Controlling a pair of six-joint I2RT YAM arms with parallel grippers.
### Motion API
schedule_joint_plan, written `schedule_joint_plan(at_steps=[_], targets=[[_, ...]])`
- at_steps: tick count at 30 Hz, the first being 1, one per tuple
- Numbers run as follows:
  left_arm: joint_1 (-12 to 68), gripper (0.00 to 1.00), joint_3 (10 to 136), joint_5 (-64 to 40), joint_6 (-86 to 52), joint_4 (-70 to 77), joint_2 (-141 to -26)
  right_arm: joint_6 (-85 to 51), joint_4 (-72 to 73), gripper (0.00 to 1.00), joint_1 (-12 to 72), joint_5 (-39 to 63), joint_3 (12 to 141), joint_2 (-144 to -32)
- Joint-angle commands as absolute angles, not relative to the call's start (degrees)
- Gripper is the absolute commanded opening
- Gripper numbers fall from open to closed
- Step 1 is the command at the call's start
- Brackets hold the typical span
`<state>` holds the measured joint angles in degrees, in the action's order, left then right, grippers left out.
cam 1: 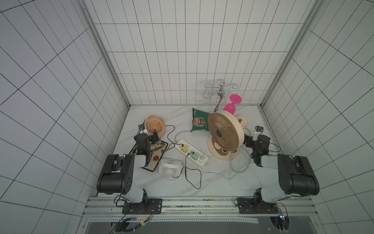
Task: Unplug the desk fan from the power strip
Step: Remove the plug from the socket.
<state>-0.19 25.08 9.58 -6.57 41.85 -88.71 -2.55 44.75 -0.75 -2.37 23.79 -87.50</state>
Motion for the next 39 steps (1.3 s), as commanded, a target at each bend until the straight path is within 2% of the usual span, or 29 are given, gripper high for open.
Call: schedule_joint_plan(at_steps=[1,17,19,23,28,32,35,39], targets=[[-0.4,0.99,26.2,9.9,-6.1,43.1,-89.3,-2.2,45.8,0.99,-1.2,-3.0,24.8,-88.0],[-0.8,0.99,25.8,9.9,-6.6,43.6,-89.1,-3.0,45.1,0.99,-1.2,-4.5,24.9,-86.4],[-1.4,0.99,25.4,11.4,-8.1,43.5,-88.1,-3.5,39.6,0.99,-1.3,-6.0,26.9,-83.4],[-1.6,0.99,25.9,12.6,-8.8,37.4,-81.8,-9.1,18.5,0.99,-1.4,-10.0,32.9,-76.6],[-1.6,0.99,25.6,14.6,-9.7,30.1,-71.0,-16.0,6.3,0.99,-1.6,-10.4,33.6,-68.7],[-1.8,0.99,30.1,16.8,-14.4,16.7,-65.2,-23.6,-1.2,0.99,-2.3,-12.6,34.5,-62.5],[-1.8,0.99,34.7,19.8,-22.8,5.3,-63.0,-31.6,-12.7,0.99,-4.5,-14.0,37.9,-58.4],[-2.4,0.99,38.9,15.3,-30.5,-3.7,-61.4,-30.1,-22.2,0.99,-6.8,-9.4,44.1,-54.1]])
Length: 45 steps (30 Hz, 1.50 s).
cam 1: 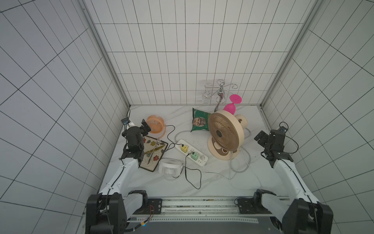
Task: Unplug the desk fan from the power strip
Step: Remove the plug from the socket.
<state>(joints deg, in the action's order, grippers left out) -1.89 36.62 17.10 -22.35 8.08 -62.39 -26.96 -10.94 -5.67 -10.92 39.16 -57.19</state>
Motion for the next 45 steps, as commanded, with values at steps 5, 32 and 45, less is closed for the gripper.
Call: schedule_joint_plan(at_steps=[5,32,45], targets=[[-1.9,0.98,42.0,0.1,-38.5,-8.9,-60.6,-27.6,-27.7,0.99,-6.4,-0.8,54.1,-49.5],[17.0,0.97,44.2,5.1,-74.5,-38.6,-49.5,-15.8,-52.0,0.99,61.1,-4.4,77.7,-78.5],[26.2,0.88,44.3,-1.4,-89.3,-33.7,-52.6,-18.4,-47.7,0.81,54.5,0.8,72.6,-95.4]])
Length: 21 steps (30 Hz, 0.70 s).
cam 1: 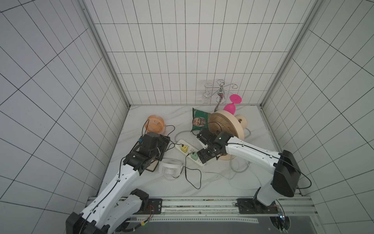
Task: Unplug the desk fan from the power strip
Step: Remove the plug from the socket.
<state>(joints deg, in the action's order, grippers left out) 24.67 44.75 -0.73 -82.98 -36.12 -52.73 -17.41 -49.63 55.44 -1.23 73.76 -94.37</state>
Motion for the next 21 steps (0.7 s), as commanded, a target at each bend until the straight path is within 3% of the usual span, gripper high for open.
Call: schedule_joint_plan(at_steps=[1,8,21], targets=[[26.8,0.88,43.8,-1.4,-90.9,-33.7,-52.6,-18.3,-47.0,0.79,54.3,0.9,72.1,-95.8],[30.4,0.83,42.8,0.2,-98.7,-34.7,-52.6,-17.0,-42.9,0.71,54.1,2.7,71.7,-98.9],[40.6,0.76,43.0,3.2,-109.9,-34.0,-56.2,-14.2,-42.2,0.40,54.0,2.1,72.9,-100.8]])
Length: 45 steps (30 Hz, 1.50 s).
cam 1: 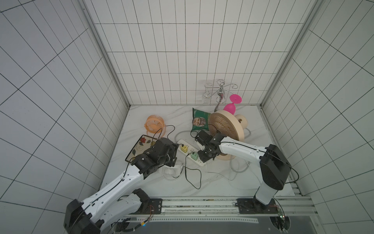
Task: Unplug the desk fan from the power strip
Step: Remove the plug from the socket.
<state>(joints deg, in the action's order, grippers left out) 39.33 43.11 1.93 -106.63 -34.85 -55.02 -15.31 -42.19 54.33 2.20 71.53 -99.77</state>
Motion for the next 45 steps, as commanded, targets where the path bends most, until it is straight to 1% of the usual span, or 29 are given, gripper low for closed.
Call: schedule_joint_plan(at_steps=[1,3,4,6,8,10,13,20,24,29,39,45], targets=[[41.0,0.75,43.0,2.8,-110.2,-33.3,-56.9,-14.1,-42.2,0.40,53.9,2.3,73.0,-100.9],[41.5,0.74,42.9,1.8,-110.5,-31.9,-58.4,-13.9,-42.2,0.39,54.0,2.5,72.9,-101.1],[41.6,0.72,42.9,1.2,-110.6,-31.2,-59.2,-13.8,-42.2,0.38,54.0,2.5,72.9,-101.2],[41.6,0.64,42.5,0.1,-110.4,-28.5,-60.3,-13.7,-40.7,0.35,54.0,2.6,72.8,-101.2],[41.6,0.59,42.0,-1.1,-110.4,-25.7,-61.4,-13.6,-40.4,0.30,54.0,2.7,72.7,-101.1],[41.6,0.58,42.2,-1.9,-110.2,-24.9,-62.7,-13.4,-40.2,0.28,54.0,2.8,72.6,-101.1],[41.6,0.56,42.0,-3.5,-110.7,-23.8,-64.3,-13.1,-40.1,0.22,54.0,2.6,72.7,-101.1],[41.7,0.53,41.0,-5.9,-113.0,-21.1,-67.0,-13.1,-39.9,0.18,54.0,3.2,72.3,-100.6],[41.8,0.48,40.1,-7.4,-113.2,-19.5,-68.3,-14.3,-39.6,0.14,54.3,4.2,71.9,-100.2],[42.0,0.44,38.6,-10.7,-112.9,-15.3,-70.6,-16.2,-38.9,0.10,55.2,5.3,71.7,-99.7],[44.1,0.34,37.6,-12.0,-112.1,-12.8,-71.7,-17.3,-38.3,0.08,55.6,5.8,72.4,-99.9],[43.9,0.33,37.0,-13.0,-111.5,-8.5,-73.6,-17.7,-38.0,0.07,55.6,5.4,71.4,-99.5]])
